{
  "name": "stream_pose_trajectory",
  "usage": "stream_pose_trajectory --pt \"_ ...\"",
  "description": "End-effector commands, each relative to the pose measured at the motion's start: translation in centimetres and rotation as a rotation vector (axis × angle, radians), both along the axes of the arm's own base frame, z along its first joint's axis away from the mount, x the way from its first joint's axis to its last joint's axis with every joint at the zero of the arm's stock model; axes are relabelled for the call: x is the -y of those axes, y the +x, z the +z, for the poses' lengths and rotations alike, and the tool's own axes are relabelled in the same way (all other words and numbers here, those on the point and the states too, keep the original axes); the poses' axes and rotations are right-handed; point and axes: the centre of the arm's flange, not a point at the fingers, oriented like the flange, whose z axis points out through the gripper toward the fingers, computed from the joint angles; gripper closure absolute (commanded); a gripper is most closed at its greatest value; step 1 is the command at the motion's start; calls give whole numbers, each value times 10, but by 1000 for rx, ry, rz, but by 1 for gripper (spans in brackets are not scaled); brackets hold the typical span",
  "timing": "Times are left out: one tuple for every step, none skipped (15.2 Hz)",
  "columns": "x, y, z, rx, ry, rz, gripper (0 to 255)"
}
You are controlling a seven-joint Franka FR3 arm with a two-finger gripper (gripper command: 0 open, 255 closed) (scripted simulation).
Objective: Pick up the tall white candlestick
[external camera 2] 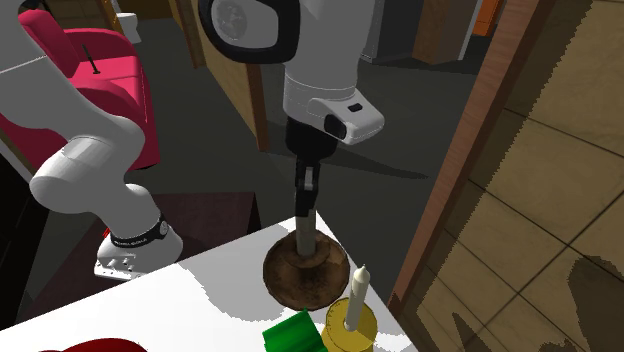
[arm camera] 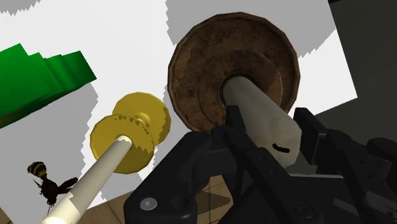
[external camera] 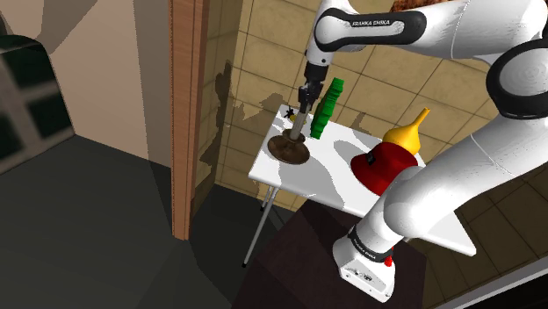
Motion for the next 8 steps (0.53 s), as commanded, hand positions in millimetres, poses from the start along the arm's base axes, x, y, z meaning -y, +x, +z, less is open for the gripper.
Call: stream_pose_trajectory --pt "0 0 11 0 0 0 255" --pt "0 0 16 0 0 0 255" --pt "0 0 21 0 0 0 255" --pt "0 0 26 0 0 0 255" --pt "0 0 32 0 0 0 255" --pt "0 0 37 0 0 0 255" --pt "0 0 42 0 0 0 255" --pt "0 0 47 0 0 0 255"
